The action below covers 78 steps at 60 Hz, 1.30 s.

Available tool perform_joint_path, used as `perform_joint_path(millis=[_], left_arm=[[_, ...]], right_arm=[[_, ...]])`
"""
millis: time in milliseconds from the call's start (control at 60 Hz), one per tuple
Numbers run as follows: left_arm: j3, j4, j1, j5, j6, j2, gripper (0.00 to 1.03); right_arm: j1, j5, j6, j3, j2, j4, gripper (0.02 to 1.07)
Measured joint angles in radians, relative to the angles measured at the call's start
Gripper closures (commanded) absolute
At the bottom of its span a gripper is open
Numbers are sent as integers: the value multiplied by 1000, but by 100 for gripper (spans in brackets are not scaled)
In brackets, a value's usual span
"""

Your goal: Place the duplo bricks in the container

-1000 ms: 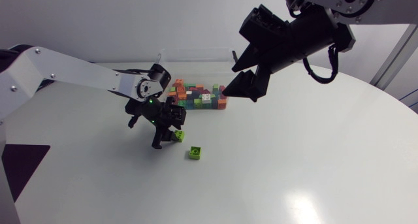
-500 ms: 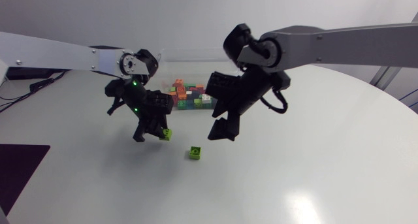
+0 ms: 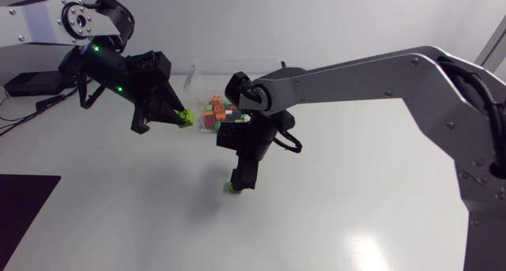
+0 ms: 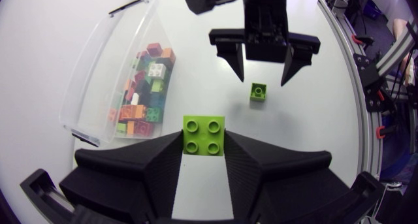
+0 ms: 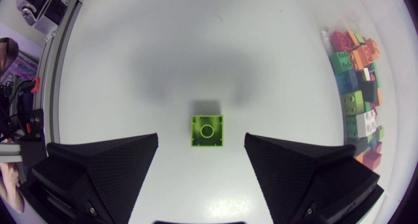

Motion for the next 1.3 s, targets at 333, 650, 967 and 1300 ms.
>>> perform_joint_path(millis=[333, 650, 967, 1300], left_arm=[[115, 182, 19, 69, -223, -2, 88], [148, 352, 27, 87, -405, 19, 88], [151, 497, 0, 87, -567, 80, 88], [243, 637, -36, -31, -766, 187, 86]], right_arm=[[29, 54, 11, 115, 107, -77, 13], [29, 90, 11, 195, 185, -129, 40], [37, 100, 10, 199, 208, -141, 80], [2, 44, 14, 110, 49, -166, 87]])
